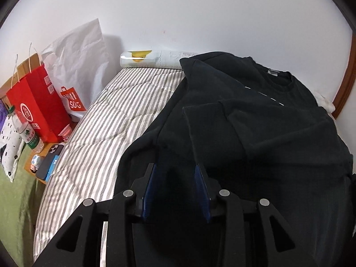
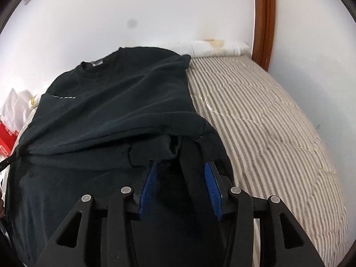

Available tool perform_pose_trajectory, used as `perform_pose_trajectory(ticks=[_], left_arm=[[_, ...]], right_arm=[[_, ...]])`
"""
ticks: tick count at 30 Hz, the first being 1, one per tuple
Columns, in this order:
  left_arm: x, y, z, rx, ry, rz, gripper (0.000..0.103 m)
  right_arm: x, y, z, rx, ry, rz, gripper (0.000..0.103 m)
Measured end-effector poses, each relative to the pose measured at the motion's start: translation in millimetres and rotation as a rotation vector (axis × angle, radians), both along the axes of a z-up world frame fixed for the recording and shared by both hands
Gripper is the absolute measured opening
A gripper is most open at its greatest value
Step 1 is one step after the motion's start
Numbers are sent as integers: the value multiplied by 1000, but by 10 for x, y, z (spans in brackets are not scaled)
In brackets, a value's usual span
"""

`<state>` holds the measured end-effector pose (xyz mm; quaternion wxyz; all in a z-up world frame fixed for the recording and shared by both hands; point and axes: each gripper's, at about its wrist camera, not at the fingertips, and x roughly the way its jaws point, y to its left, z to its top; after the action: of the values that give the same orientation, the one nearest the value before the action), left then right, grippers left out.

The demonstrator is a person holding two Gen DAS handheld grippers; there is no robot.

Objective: Fold small clothes
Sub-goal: 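Grasp the hem edge with the right tool while the left tool holds the cuff, then grasp the hem edge of the black sweatshirt with both tools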

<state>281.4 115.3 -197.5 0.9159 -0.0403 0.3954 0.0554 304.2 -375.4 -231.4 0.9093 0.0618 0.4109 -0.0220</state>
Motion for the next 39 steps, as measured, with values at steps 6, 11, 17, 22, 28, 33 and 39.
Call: perform_pose_trajectory(ticks=[6,11,17,22,28,33,39], left_arm=[[-386,58,169,-36,-39,-30,34],[-740,103,244,-36,-69,-19,34],[-1137,142,182,-46,-63,-18,34],[-1492,139,72,-17,-51,-31,34],[-1819,258,-118,-118,-12,-57,35],[-1978,222,-234,-134,7,-91,37],[-2009,212,-355,-189,17,-110,44]], right_arm=[[-410,-19,139,-23,-29,10,45],[-813,-166,162,-23,-45,-34,45],[-1231,-311,-2,32,11,-35,44],[-1611,-304,-104,17,16,6,45],[-1986,-244,-190,5,13,44,46],[-2162,-199,-262,25,-3,37,46],[-2287,-207,-228,54,-29,25,46]])
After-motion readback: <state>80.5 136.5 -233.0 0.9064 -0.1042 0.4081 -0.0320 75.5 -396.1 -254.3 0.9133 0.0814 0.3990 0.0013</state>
